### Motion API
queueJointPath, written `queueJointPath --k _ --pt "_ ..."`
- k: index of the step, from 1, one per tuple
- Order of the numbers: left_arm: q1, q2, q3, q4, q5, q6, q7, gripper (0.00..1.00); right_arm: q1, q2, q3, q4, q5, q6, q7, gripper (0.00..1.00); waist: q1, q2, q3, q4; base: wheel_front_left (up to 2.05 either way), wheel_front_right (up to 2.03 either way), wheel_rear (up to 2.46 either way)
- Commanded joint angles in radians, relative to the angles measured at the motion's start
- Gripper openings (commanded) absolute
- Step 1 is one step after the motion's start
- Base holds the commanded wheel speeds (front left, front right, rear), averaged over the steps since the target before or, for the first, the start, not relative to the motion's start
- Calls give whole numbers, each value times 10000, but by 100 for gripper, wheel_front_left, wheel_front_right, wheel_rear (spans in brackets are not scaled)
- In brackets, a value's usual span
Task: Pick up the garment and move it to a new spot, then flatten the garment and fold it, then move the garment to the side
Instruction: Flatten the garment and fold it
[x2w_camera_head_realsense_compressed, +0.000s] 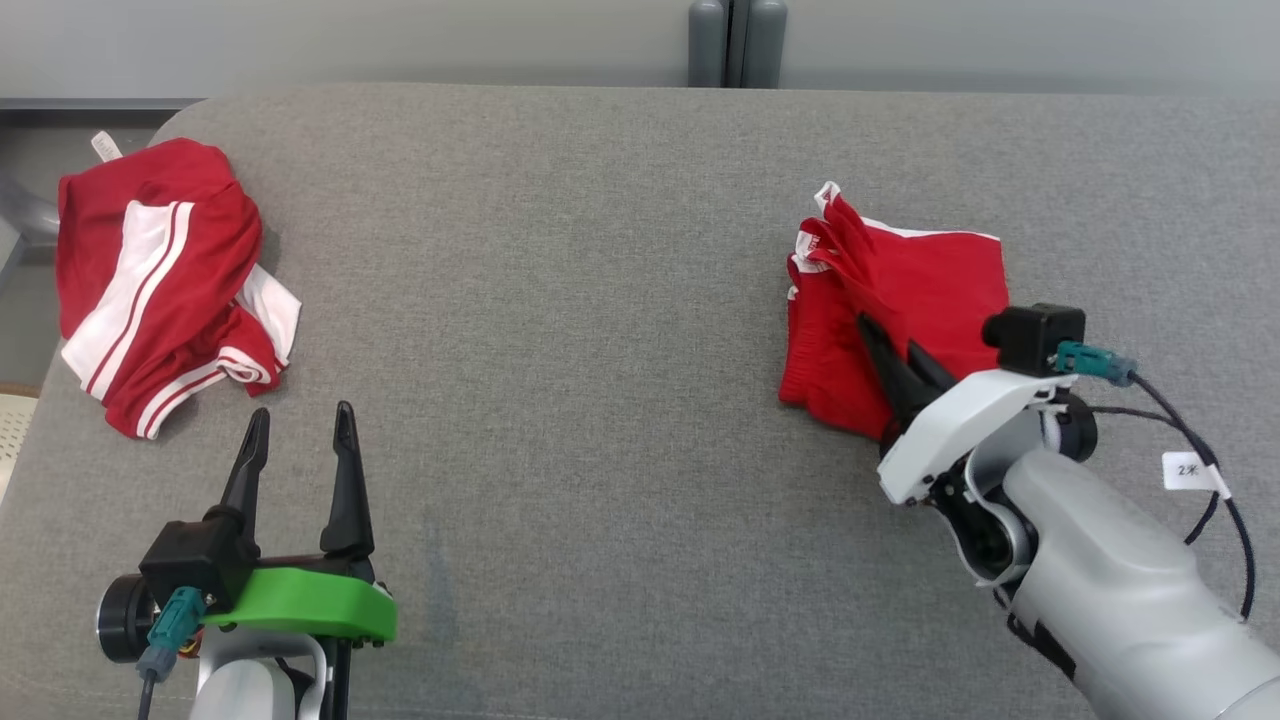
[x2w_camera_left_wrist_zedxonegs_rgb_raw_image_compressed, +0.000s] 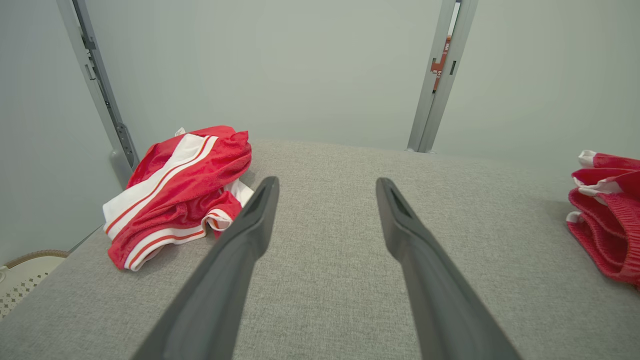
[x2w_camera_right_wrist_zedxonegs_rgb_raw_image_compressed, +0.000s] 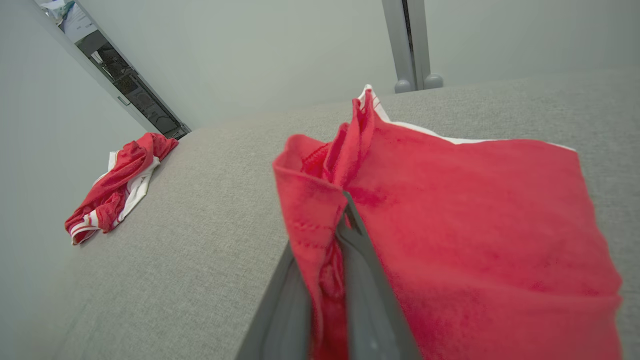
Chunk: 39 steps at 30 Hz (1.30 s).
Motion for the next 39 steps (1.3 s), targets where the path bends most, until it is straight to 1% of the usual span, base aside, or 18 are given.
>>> queueJointPath --k 1,3,4,5,6,8,12,17,20,23,24,25,26,27,33,39 --pt "-20 33 -31 40 -69 27 0 100 253 281 -75 104 95 2 -2 0 0 0 43 93 0 0 0" --pt "-101 33 -94 91 -114 62 0 100 326 479 -104 324 5 1 -25 0 0 0 68 143 0 0 0" --pt "-124 33 -119 116 -127 69 0 100 353 575 -145 414 -15 1 -48 11 0 0 76 159 0 0 0" --pt "-149 33 -148 140 -144 81 0 100 378 679 -166 491 -71 1 -79 49 0 0 82 173 0 0 0" --pt "-168 33 -171 160 -153 90 0 100 394 741 -177 523 -127 1 -89 100 0 0 83 181 0 0 0" --pt "-183 33 -184 190 -154 90 0 100 441 764 -291 521 -164 1 -130 100 0 0 67 170 0 0 0" --pt "-71 33 -104 224 -126 103 0 100 565 492 -812 73 -251 1 -187 100 0 0 -19 67 0 0 0" --pt "112 33 -49 227 -93 114 0 100 1223 -22 -2451 -937 -663 1 -171 100 0 0 -131 -110 0 0 0" --pt "129 33 -86 213 -79 102 0 100 1675 -217 -3342 -1175 -1067 1 -173 100 0 0 -140 -164 0 0 0" --pt "71 33 -132 181 -81 96 0 100 1963 -211 -3870 -1202 -1336 1 -175 100 0 0 -78 -164 0 0 0" --pt "27 33 -155 168 -87 92 0 100 2032 -224 -3978 -1155 -1453 1 -176 79 0 0 -37 -151 0 0 0" --pt "-14 33 -170 163 -88 85 0 100 2064 -219 -4032 -1108 -1541 1 -177 41 0 0 -4 -138 0 0 0" --pt "-74 33 -197 155 -91 77 0 100 2078 -225 -4035 -1052 -1771 1 -175 9 0 0 40 -115 0 0 0" --pt "-114 33 -216 155 -89 72 0 100 2078 -226 -4006 -988 -1969 1 -175 0 0 0 69 -96 0 0 0" --pt "-311 33 -356 169 -9 39 0 100 1728 55 -3768 -308 -2985 1 -176 0 0 0 249 57 0 0 0" --pt "-400 33 -443 239 10 26 0 100 1449 637 -2992 274 -4044 1 -177 0 0 0 345 238 0 0 0"
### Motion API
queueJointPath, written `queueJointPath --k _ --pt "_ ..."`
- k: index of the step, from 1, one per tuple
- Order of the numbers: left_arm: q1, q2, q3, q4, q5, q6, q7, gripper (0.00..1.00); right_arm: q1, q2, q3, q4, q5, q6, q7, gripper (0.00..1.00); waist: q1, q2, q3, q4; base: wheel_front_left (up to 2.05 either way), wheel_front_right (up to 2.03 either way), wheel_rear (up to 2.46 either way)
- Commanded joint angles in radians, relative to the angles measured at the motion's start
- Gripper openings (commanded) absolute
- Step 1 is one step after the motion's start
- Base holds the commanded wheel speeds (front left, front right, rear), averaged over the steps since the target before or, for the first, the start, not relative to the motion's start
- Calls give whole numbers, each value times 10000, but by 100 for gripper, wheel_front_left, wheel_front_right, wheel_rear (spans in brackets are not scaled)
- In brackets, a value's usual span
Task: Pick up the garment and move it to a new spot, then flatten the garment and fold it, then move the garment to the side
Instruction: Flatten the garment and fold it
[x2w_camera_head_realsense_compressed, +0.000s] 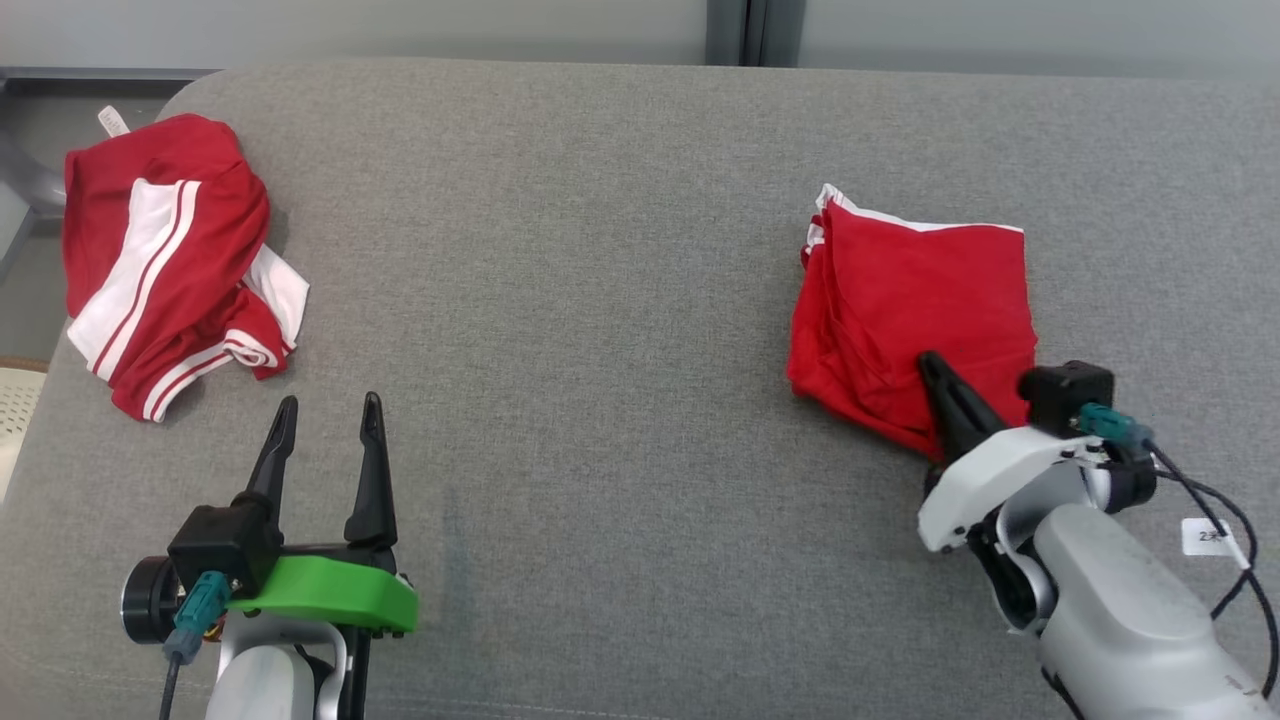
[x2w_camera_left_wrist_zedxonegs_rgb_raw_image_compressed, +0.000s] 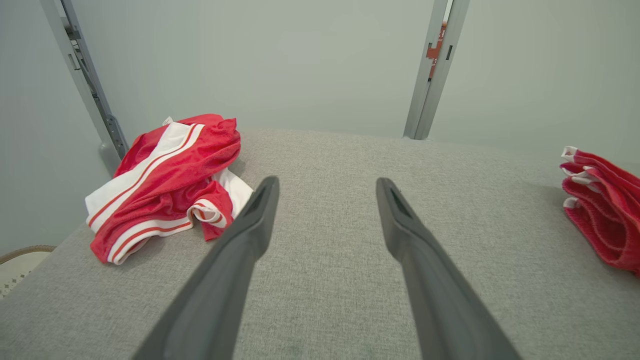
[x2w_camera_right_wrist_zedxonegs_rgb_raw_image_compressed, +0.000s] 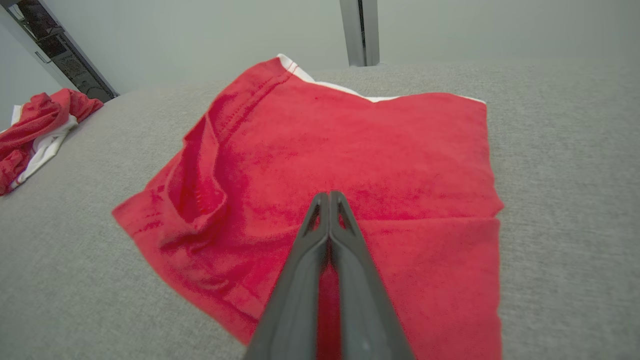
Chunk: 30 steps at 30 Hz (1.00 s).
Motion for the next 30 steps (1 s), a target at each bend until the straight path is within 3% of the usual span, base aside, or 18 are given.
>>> queueJointPath --k 1,9,16,17,18,19,30 --pt "-152 33 2 13 0 -11 0 100 -124 154 145 61 -183 1 -27 0 0 0 34 56 0 0 0" --pt "-162 33 -2 67 -63 64 0 100 -155 1216 765 -45 -682 1 -28 0 0 0 60 46 0 0 0" --pt "-66 33 146 173 95 53 1 100 236 1224 235 -1002 -893 1 -28 0 0 0 -233 -305 0 0 0" --pt "-20 33 165 180 121 54 1 100 358 1141 26 -1297 -1001 1 -28 28 0 0 -294 -380 0 0 0" --pt "18 33 196 187 172 60 1 100 462 1086 -147 -1564 -1095 1 -28 47 0 0 -351 -451 0 0 0" --pt "61 41 233 191 232 61 1 100 638 1030 -355 -1872 -1203 1 -26 100 0 0 -415 -537 0 0 0" --pt "493 167 680 197 534 163 1 100 2317 604 -1999 -3798 -2188 1 -28 100 0 0 -984 -1347 0 0 0"
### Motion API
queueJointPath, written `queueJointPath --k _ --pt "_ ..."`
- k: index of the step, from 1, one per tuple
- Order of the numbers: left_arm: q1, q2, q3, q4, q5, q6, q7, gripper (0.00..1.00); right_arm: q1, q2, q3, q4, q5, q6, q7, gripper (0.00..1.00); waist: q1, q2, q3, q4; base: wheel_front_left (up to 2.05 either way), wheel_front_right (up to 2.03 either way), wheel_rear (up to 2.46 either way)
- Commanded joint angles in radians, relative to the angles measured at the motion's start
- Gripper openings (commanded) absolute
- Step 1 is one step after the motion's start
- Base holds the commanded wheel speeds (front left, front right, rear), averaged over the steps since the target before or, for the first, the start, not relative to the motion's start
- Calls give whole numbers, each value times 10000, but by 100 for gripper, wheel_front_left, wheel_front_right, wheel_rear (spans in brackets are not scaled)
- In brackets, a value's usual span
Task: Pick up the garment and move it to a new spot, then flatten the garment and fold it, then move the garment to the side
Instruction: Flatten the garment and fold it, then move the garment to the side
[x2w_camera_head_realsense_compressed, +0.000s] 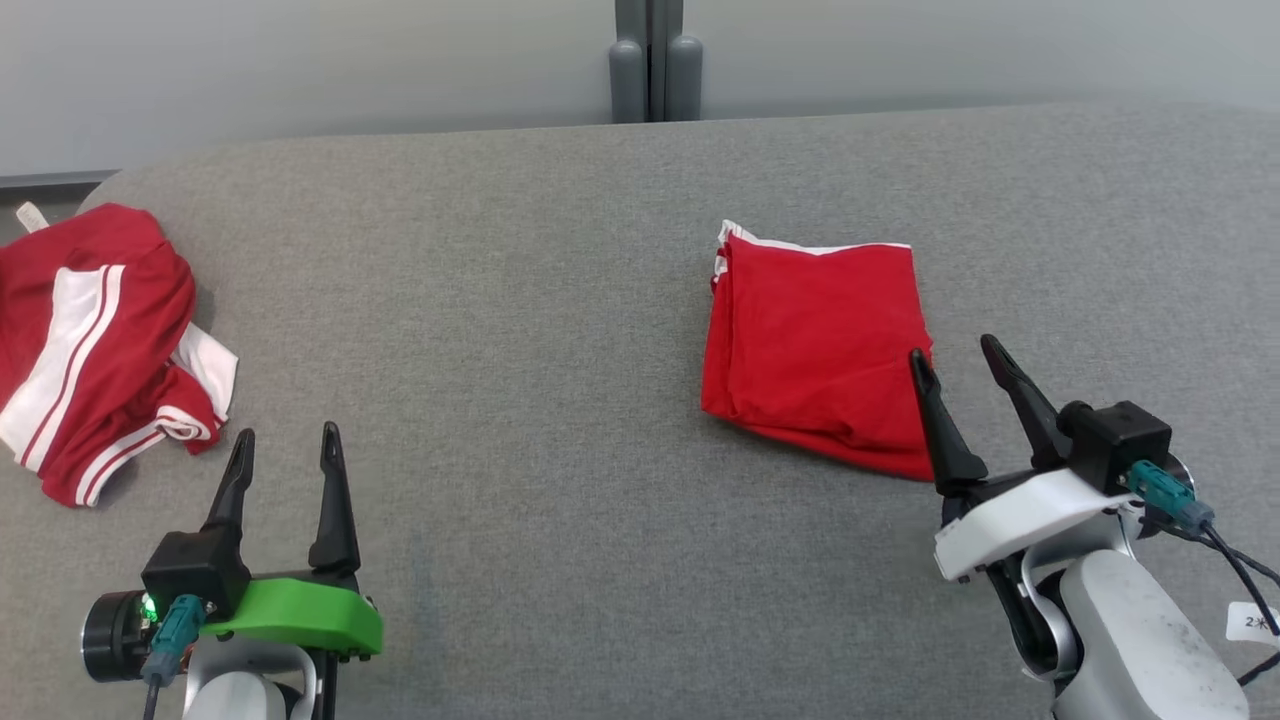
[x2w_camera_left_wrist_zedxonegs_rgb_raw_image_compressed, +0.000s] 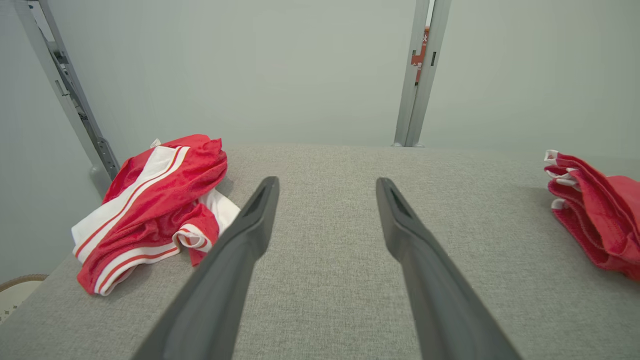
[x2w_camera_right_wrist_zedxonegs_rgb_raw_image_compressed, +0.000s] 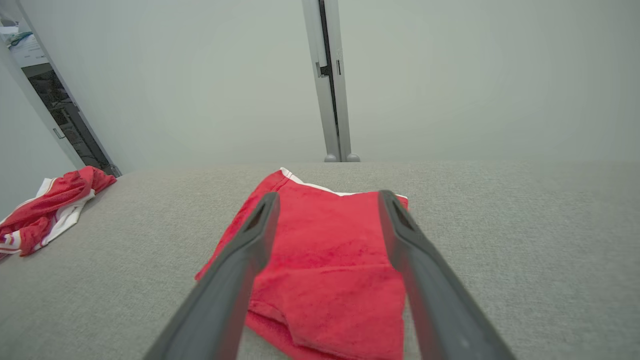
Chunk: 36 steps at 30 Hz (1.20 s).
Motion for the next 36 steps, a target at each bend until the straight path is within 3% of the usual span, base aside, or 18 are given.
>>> queueJointPath --k 1,13,36 --pt "229 94 53 -22 38 20 1 100 258 14 -104 -158 -153 1 -28 100 0 -1 -238 -259 0 0 0" --pt "823 160 147 -68 269 100 1 100 1894 428 -1161 -1129 -614 1 -28 100 0 -1 -893 -580 0 0 0" --pt "1358 330 -38 -1007 185 392 579 100 2568 627 -1339 -1703 -1071 1 -28 100 0 -1 -1196 -271 0 0 0"
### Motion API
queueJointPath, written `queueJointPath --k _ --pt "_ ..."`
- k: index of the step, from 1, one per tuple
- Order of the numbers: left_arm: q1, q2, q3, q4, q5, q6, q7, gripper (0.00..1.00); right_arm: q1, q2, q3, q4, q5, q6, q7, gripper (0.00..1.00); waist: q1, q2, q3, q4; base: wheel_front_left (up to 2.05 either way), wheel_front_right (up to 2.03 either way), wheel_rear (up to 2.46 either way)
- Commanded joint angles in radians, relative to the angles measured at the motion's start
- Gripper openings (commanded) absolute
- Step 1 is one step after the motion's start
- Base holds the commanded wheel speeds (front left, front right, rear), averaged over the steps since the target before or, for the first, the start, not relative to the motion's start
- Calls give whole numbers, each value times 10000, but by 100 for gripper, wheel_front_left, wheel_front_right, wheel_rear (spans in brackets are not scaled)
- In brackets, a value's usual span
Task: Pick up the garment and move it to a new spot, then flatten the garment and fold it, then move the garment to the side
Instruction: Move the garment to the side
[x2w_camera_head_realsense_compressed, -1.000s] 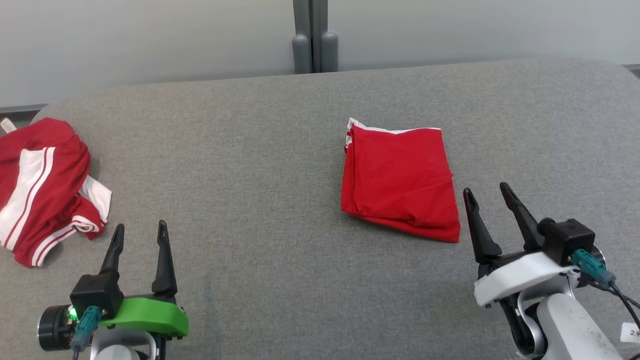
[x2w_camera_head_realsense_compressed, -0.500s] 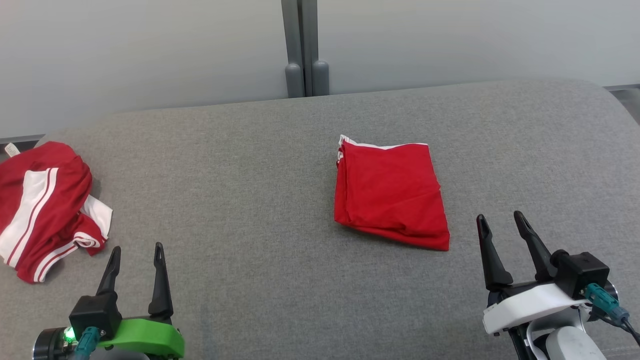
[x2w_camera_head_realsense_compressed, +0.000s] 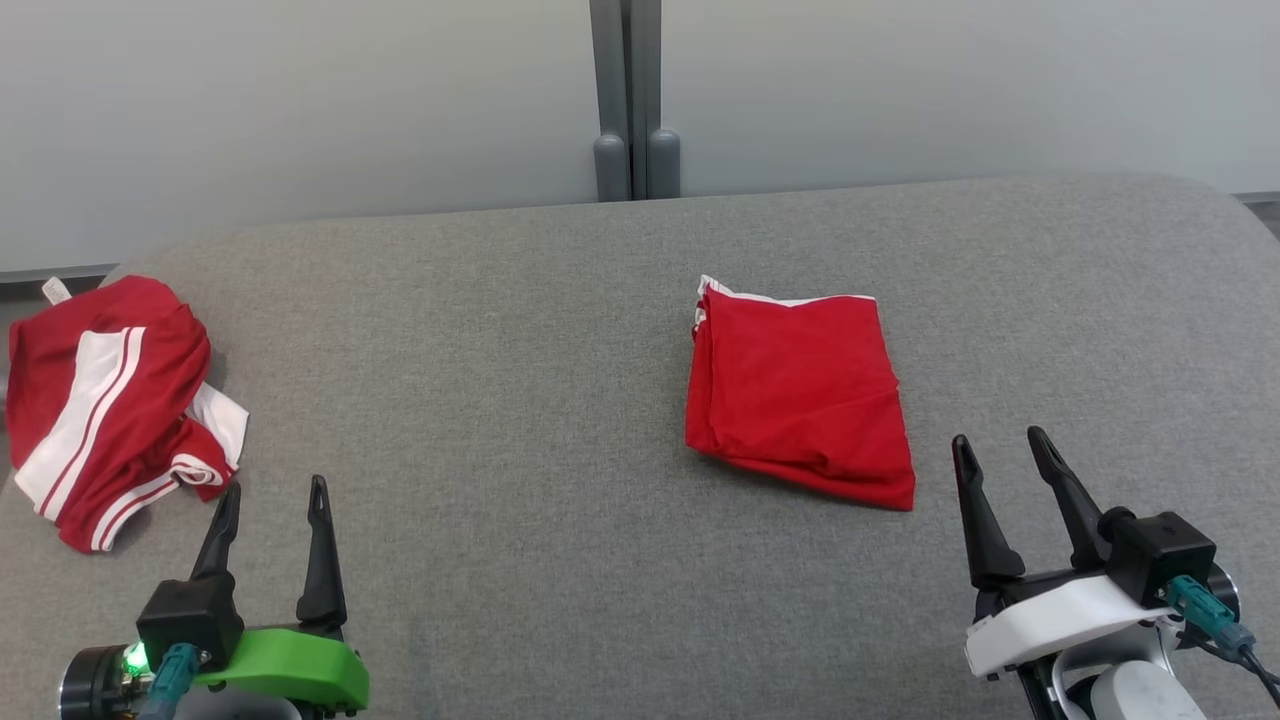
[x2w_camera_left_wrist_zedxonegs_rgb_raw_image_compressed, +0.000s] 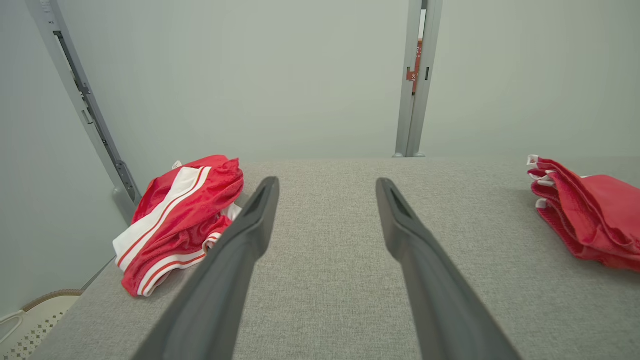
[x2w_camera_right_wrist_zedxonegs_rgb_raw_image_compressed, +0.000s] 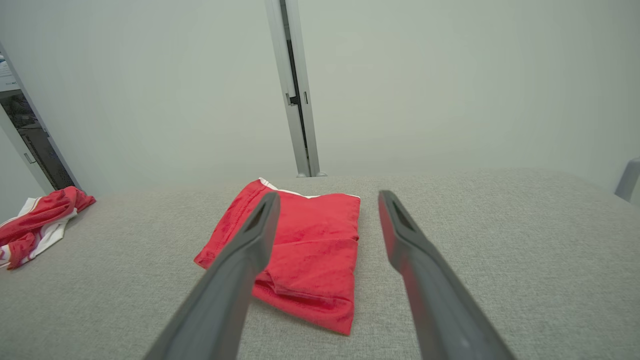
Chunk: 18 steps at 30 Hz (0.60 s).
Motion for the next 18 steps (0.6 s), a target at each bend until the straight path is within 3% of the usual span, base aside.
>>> queueJointPath --k 1,18 --pt "214 59 -11 -61 -46 57 55 100 113 1 12 30 -47 1 -28 100 0 -1 -4 -1 0 0 0" --pt "332 176 -165 -338 -214 118 385 100 67 39 -119 220 -80 1 -28 100 0 -1 -36 -2 0 0 0"
